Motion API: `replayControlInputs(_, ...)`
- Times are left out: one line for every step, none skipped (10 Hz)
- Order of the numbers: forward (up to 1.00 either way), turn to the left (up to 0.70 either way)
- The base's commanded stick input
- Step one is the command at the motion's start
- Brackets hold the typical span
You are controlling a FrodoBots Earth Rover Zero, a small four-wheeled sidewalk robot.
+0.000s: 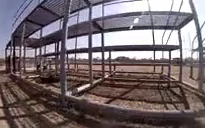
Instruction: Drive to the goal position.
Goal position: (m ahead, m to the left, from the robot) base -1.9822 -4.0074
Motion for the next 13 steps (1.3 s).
replayControlInputs(0.00, -0.50)
replayControlInputs(0.00, -0.50)
replayControlInputs(0.00, -0.50)
replayControlInputs(0.00, -0.50)
replayControlInputs(0.00, -0.50)
replayControlInputs(0.00, -0.50)
replayControlInputs(0.00, -0.50)
replayControlInputs(0.00, -0.50)
replayControlInputs(0.00, -0.50)
replayControlInputs(0.00, -0.50)
replayControlInputs(0.00, -0.50)
replayControlInputs(0.00, -0.50)
replayControlInputs(0.00, -0.50)
